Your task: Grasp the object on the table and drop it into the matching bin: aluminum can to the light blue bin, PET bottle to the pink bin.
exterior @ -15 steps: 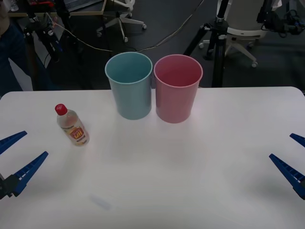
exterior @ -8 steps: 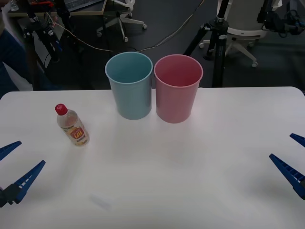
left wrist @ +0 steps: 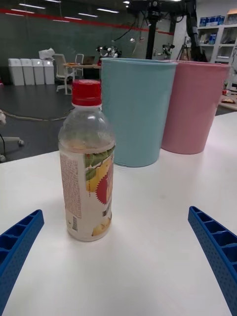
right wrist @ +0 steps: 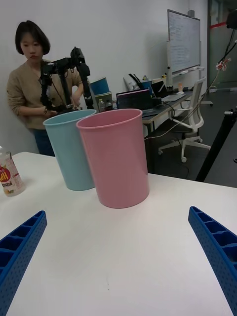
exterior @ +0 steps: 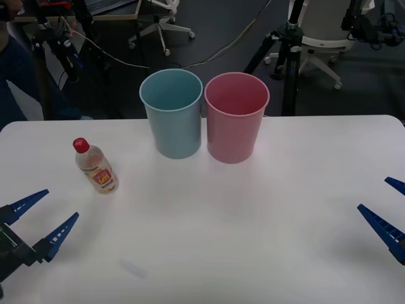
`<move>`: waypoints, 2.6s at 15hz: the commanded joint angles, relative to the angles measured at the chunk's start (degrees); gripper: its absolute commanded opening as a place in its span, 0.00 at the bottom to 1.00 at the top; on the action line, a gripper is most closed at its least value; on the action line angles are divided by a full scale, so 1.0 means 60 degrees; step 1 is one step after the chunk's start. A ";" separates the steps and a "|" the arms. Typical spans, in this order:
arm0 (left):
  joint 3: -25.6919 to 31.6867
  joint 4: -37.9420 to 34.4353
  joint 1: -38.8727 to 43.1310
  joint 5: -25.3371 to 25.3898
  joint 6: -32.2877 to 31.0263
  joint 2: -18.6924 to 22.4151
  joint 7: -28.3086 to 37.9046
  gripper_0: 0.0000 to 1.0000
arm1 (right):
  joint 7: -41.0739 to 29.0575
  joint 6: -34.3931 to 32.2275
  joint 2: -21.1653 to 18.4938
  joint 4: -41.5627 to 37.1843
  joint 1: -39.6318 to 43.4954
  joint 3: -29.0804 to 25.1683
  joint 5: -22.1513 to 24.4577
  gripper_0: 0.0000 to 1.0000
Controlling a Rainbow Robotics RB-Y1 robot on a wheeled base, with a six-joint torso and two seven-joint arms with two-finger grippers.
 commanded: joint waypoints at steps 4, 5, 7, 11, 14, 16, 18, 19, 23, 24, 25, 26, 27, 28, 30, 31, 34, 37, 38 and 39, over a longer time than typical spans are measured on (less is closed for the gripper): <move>-0.0627 0.2469 -0.1908 -0.0025 -0.0007 0.0007 -0.0950 1.00 | 0.0000 0.0000 0.0000 0.0000 0.0000 0.0000 0.0000 1.00; -0.0671 0.2762 -0.2171 -0.0069 -0.0007 0.0007 -0.1023 1.00 | 0.0000 0.0000 0.0000 0.0000 0.0000 0.0000 0.0000 1.00; -0.0656 0.3333 -0.2699 -0.0215 -0.0007 0.0007 -0.1111 1.00 | 0.0000 0.0000 0.0000 0.0000 0.0000 0.0000 0.0000 1.00; -0.0671 0.3495 -0.3226 -0.0362 0.0711 0.0007 -0.1125 1.00 | 0.0000 0.0000 0.0000 0.0000 0.0000 0.0000 0.0000 1.00; -0.0905 0.3509 -0.3460 -0.0377 0.1282 -0.0007 -0.1067 1.00 | 0.0000 0.0000 0.0000 0.0000 0.0000 0.0000 0.0000 1.00; -0.1154 0.3509 -0.3592 -0.0377 0.1545 -0.0007 -0.0993 1.00 | 0.0000 0.0000 0.0000 0.0000 0.0000 0.0000 0.0000 1.00; -0.1462 0.3495 -0.3753 -0.0362 0.1912 -0.0007 -0.0891 1.00 | 0.0000 0.0000 0.0000 0.0000 0.0000 0.0000 0.0000 1.00; -0.1623 0.3509 -0.3812 -0.0362 0.2087 -0.0007 -0.0847 1.00 | 0.0000 0.0000 0.0000 0.0000 0.0000 0.0000 0.0000 1.00; -0.1975 0.3509 -0.4002 -0.0362 0.2542 -0.0007 -0.0627 1.00 | 0.0000 0.0000 0.0000 0.0000 0.0000 0.0000 0.0000 1.00; -0.2004 0.3509 -0.4032 -0.0362 0.2556 -0.0007 -0.0569 1.00 | 0.0000 0.0000 0.0000 0.0000 0.0000 0.0000 0.0000 1.00; -0.2004 0.3509 -0.4032 -0.0347 0.2556 -0.0007 -0.0495 0.49 | 0.0000 0.0000 0.0000 0.0000 0.0000 0.0000 0.0000 1.00; -0.2004 0.3509 -0.4032 -0.0318 0.2556 0.0007 -0.0437 0.05 | 0.0000 0.0000 0.0000 0.0000 0.0000 0.0000 0.0000 1.00; -0.1975 0.3509 -0.4032 -0.0289 0.2556 0.0007 -0.0378 0.00 | 0.0000 0.0000 0.0000 0.0000 0.0000 0.0000 0.0000 1.00; -0.1975 0.3495 -0.4032 -0.0289 0.2556 0.0007 -0.0349 0.00 | 0.0000 0.0000 0.0000 0.0000 0.0000 0.0000 0.0000 1.00; -0.1887 0.3495 -0.4017 -0.0289 0.2454 0.0037 -0.0276 0.00 | 0.0000 0.0000 0.0000 0.0000 0.0000 0.0000 0.0000 1.00; -0.1872 0.3495 -0.4017 -0.0289 0.2410 0.0066 -0.0217 0.00 | 0.0000 0.0000 0.0000 0.0000 0.0000 0.0000 0.0000 1.00; -0.1799 0.3495 -0.4017 -0.0289 0.2234 0.0110 -0.0100 0.00 | 0.0000 0.0000 0.0000 0.0000 0.0000 0.0000 0.0000 1.00; -0.1682 0.3509 -0.3988 -0.0303 0.1838 0.0168 -0.0027 0.00 | 0.0000 0.0000 0.0000 0.0000 0.0000 0.0000 0.0000 1.00; -0.1667 0.3495 -0.3958 -0.0303 0.1751 0.0212 0.0003 0.00 | 0.0000 0.0000 0.0000 0.0000 0.0000 0.0000 0.0000 1.00; -0.1638 0.3480 -0.3900 -0.0318 0.1619 0.0286 0.0003 0.00 | 0.0000 0.0000 0.0000 0.0000 0.0000 0.0000 0.0000 1.00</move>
